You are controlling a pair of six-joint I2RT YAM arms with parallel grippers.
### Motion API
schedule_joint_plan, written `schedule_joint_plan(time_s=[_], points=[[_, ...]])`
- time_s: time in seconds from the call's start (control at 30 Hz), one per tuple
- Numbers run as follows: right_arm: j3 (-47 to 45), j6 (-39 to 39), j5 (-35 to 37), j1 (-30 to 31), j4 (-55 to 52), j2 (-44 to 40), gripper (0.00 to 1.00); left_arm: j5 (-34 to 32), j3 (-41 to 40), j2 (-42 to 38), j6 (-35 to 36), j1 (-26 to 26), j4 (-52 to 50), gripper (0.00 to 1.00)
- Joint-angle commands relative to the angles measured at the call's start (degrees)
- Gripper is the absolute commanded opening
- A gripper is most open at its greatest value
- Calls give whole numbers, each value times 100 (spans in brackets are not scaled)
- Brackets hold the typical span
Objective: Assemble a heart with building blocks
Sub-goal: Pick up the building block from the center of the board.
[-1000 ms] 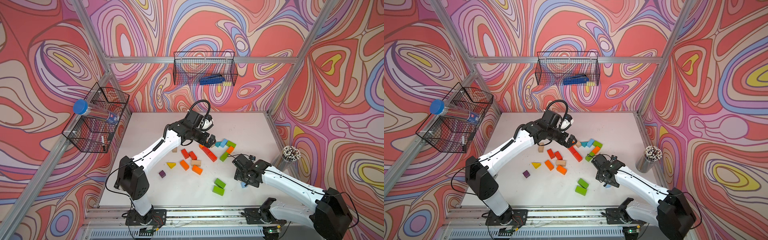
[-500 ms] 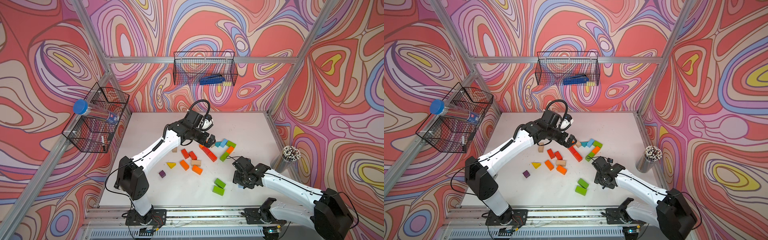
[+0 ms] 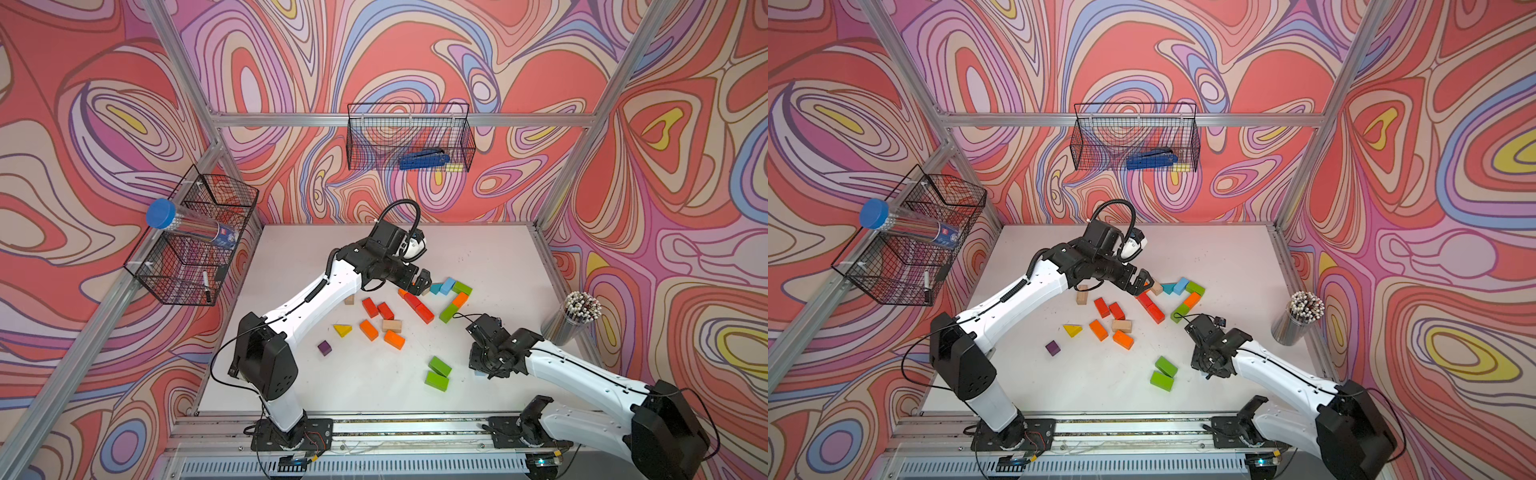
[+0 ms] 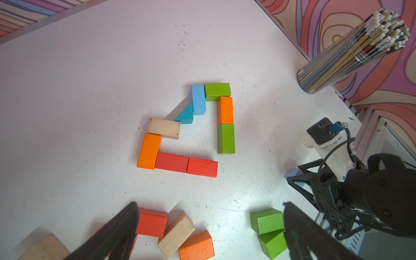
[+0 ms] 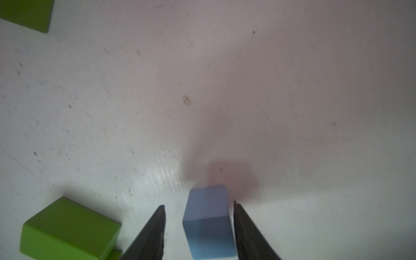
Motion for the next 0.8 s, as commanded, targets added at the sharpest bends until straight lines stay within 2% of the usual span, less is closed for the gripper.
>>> schedule_joint_plan(time_s=[0.0,0.17,0.27,0.47,0.77], points=[[-25,-13,88,-15,-157,95,47,-56,-63,-123,56,25,-97,100],[63,-56,162,-15,-131,175,34,-152,-51,-158,56,24,-136,100],[181,-325,238,-14,-5,193,30,-201,-45,-168,5,32,-150,100],[717,-1231,36,-16,428,596,27,-184,143,8,-170,134,-355,100],[1859,-2931,-548,-11,732,1926,28,114,216,145,-569,535,-371,100]])
